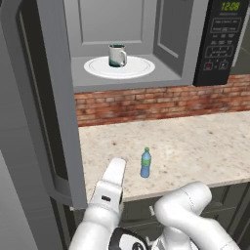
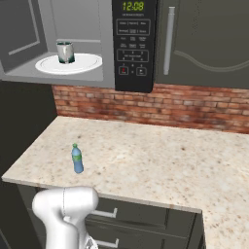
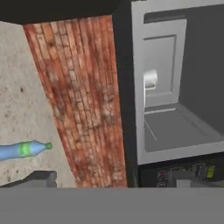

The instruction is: Place the microwavable item in the microwave. Then, close the microwave door and press the start button.

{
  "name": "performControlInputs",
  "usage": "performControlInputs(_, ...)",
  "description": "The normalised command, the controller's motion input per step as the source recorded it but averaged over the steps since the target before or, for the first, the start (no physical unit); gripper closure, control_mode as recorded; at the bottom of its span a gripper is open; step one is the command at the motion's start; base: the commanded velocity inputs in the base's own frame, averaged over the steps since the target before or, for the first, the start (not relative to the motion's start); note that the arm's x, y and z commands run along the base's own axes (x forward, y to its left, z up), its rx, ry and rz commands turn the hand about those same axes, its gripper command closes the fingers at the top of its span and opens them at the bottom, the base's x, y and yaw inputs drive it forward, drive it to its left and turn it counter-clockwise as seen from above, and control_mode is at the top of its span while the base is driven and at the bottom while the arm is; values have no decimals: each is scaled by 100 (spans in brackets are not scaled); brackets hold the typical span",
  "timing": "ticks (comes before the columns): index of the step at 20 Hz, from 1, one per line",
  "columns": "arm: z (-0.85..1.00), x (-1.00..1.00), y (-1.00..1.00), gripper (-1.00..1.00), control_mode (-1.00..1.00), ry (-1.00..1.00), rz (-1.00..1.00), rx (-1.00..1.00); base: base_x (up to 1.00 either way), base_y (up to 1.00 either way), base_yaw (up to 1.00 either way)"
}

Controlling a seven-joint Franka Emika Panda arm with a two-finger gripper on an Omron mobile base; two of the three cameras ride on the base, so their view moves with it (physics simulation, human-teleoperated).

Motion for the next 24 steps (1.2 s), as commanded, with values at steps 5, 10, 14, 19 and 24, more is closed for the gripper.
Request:
performControlInputs(5, -33, -28, 59, -100, -100, -26, 0, -26, 0, 0, 0)
performControlInputs(10, -10, -11, 99, -100, -100, -20, -1, -27, 0, 0, 0)
performControlInputs(14, 0, -10, 100, -100, -100, -15, -6, -23, 0, 0, 0)
performControlInputs(19, 4, -13, 100, -100, -100, -11, -10, -21, 0, 0, 0)
performControlInputs(24, 5, -5, 91, -100, -100, 0, -11, -17, 0, 0, 0)
